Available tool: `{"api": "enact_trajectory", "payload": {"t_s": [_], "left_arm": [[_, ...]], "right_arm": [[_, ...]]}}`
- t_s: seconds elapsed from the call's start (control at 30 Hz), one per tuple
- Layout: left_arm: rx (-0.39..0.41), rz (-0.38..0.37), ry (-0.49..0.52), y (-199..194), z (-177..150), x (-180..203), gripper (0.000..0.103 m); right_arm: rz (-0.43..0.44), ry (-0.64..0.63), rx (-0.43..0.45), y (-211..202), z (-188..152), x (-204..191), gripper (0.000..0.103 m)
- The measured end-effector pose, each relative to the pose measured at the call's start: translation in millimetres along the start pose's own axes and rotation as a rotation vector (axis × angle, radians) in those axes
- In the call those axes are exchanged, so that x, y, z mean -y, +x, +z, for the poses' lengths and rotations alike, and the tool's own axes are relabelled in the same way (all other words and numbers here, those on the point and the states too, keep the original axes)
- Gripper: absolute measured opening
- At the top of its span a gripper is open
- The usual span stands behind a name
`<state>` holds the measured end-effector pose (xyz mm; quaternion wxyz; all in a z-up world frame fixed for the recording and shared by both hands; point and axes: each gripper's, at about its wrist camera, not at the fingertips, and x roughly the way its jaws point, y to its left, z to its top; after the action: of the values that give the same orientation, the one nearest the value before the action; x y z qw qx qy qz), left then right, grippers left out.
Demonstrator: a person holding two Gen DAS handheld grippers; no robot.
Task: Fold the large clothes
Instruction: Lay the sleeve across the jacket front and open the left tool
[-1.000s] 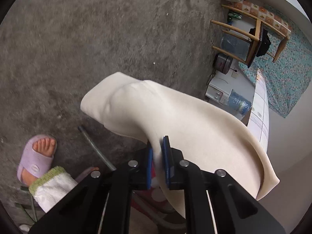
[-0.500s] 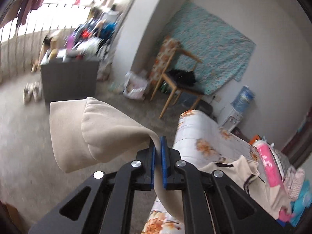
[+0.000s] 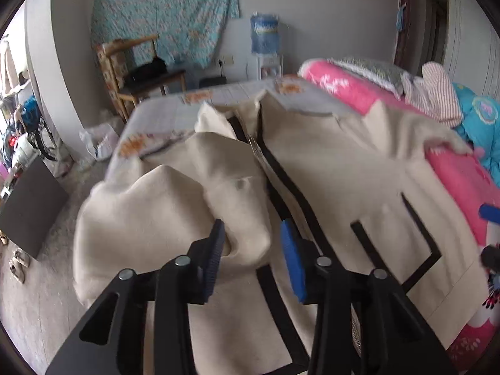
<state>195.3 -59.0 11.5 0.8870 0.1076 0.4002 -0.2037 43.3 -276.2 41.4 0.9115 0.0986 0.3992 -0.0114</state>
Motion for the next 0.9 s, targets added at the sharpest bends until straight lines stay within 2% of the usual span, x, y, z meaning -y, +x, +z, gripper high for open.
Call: {"api": "enact_trajectory", "payload": {"t_s": [0.1, 0.23, 0.3, 0.43, 0.57, 0.67, 0.8, 0.9], "left_arm": [[-0.077, -0.005, 0.009, 26, -34, 12, 0.051], [-0.022, -0.085, -0.045, 2, -43, -2, 0.064], [0.015, -0.094, -0.076, -15, -41, -13, 0.066], [0.049, -0.036, -0.149, -39, -45, -50, 0.066], [-0.005, 0.127, -0.134, -32, -59, -69, 0.066], [-0.039, 0.138, -0.166, -21, -71, -79, 0.063], [-0.024, 0.139, -0.184, -18, -81, -79, 0.062], [-0.015, 0.099, -0.192, -18, -86, -77, 0.062]], "right_arm": [[-0.019, 0.01, -0.046, 3, -7, 15, 0.09], [0.005, 0.008, -0.071, 6, 3, 22, 0.09], [0.057, 0.023, -0.084, 11, 15, 23, 0.09], [0.247, 0.102, -0.137, 37, 49, 16, 0.09], [0.368, 0.218, -0.25, 89, 82, 5, 0.089], [0.346, 0.254, -0.304, 131, 105, -10, 0.089], [0.209, 0.131, -0.301, 176, 137, -49, 0.089], [0.112, 0.02, -0.321, 211, 147, -78, 0.089]]}}
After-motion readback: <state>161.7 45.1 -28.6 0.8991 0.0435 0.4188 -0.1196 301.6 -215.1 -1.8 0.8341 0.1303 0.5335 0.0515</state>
